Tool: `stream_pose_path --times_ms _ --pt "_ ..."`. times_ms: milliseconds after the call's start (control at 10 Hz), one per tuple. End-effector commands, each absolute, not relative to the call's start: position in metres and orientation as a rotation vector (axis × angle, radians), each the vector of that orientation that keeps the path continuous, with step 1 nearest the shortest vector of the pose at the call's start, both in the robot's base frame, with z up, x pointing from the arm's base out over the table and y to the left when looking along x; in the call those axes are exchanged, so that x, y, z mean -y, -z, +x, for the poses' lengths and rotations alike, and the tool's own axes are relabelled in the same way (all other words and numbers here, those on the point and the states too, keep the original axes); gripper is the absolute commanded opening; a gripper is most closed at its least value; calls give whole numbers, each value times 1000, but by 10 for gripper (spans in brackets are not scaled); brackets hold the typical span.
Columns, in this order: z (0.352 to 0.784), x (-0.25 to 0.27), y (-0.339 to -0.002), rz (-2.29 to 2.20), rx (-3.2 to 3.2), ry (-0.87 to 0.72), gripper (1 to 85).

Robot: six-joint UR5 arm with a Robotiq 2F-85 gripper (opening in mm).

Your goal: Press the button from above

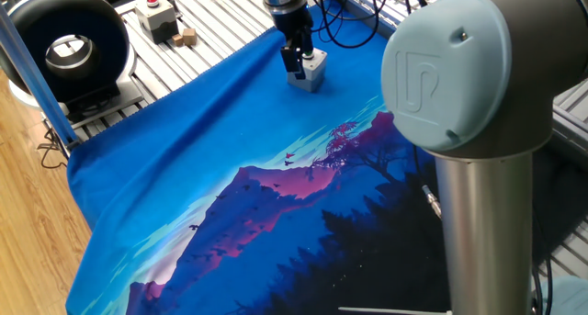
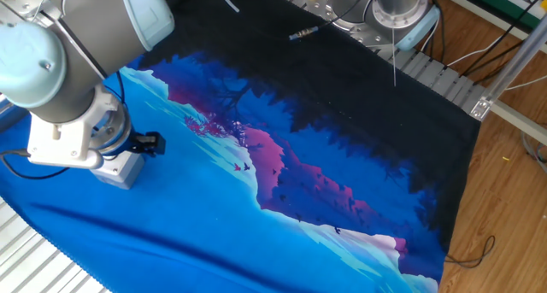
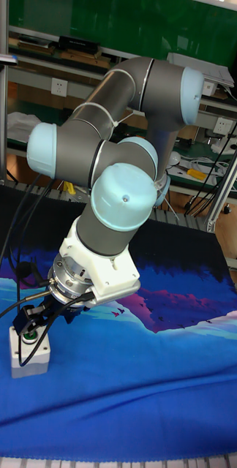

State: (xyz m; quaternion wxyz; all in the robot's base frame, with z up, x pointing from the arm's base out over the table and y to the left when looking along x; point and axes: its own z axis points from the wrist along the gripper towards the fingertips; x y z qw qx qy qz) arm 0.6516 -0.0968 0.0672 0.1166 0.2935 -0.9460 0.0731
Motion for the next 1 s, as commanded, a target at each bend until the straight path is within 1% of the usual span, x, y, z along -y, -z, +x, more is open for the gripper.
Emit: stream_pose_path --times_ms 0,300,900 --pt "654 95 -66 858 2774 -196 777" --pt "663 96 -50 866 2787 -213 777" --pt "662 97 -53 866 2786 -216 777"
